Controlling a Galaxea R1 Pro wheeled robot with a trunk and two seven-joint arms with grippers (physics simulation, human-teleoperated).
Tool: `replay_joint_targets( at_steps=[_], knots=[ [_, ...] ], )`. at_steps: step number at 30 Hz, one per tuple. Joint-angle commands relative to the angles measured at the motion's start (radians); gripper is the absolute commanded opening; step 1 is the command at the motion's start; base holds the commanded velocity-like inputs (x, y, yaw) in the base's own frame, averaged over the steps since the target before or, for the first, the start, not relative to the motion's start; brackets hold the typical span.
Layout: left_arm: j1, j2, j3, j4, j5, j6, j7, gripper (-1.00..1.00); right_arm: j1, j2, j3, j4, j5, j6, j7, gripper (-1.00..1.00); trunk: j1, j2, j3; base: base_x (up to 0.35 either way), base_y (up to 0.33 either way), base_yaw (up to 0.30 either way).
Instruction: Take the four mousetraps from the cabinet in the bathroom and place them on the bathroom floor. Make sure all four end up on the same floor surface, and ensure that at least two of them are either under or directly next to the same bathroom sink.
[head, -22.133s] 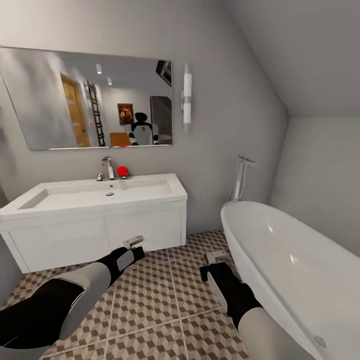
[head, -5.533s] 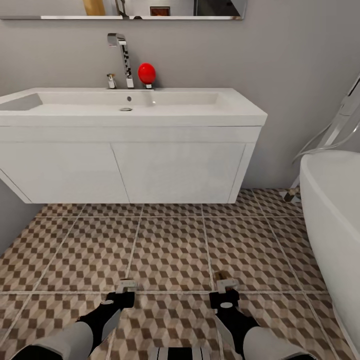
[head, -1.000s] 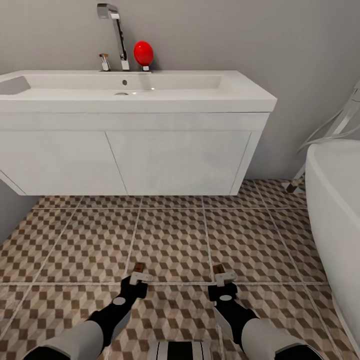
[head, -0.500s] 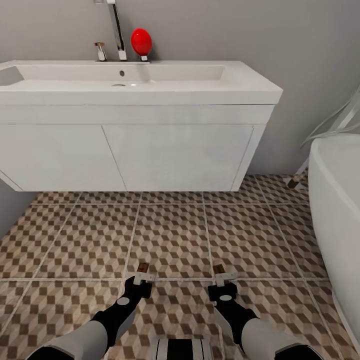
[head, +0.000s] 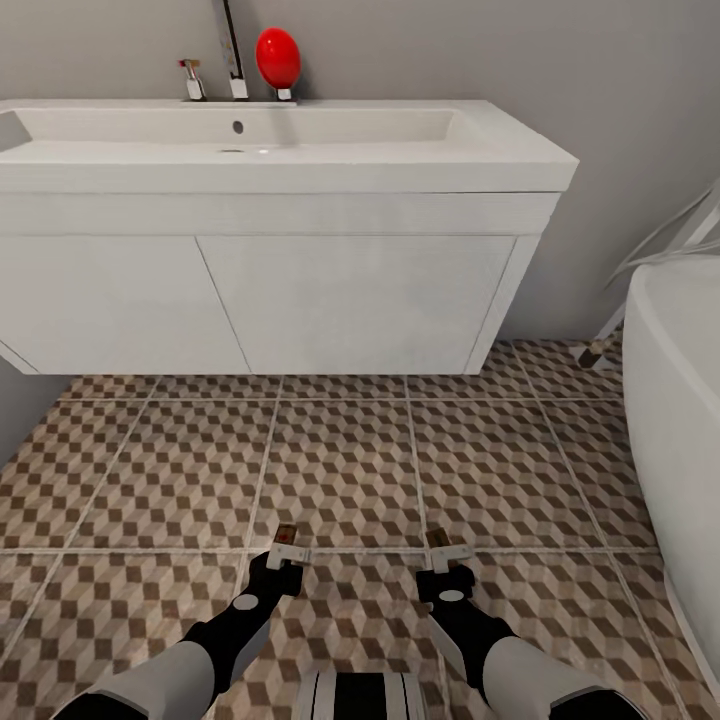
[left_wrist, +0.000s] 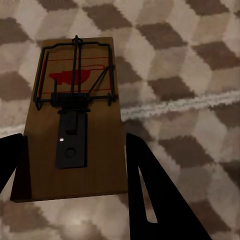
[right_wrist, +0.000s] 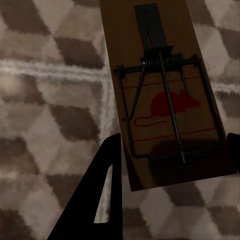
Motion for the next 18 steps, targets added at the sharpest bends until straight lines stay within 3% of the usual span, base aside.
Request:
replay_joint_targets(
  at_steps=[1, 7, 18],
  knots=[
    [-0.001, 0.000, -0.008, 0.001, 0.006, -0.004, 0.004, -1.00, -0.001, 0.000, 0.004, 0.001, -0.004, -0.004, -0.003, -1.00, 0.000, 0.000, -0.001, 0.000, 0.000, 0.000],
    [-0.001, -0.001, -0.008, 0.002, 0.006, -0.003, 0.004, -1.00, -0.001, 0.000, 0.005, 0.001, -0.004, -0.004, -0.003, -1.00, 0.002, -0.001, -0.020, 0.000, 0.000, 0.000],
    [-0.001, 0.001, -0.008, 0.001, 0.007, -0.004, 0.004, -1.00, -0.001, 0.001, 0.009, -0.002, 0.006, -0.005, -0.004, -1.00, 0.002, -0.001, -0.020, 0.000, 0.000, 0.000]
  ],
)
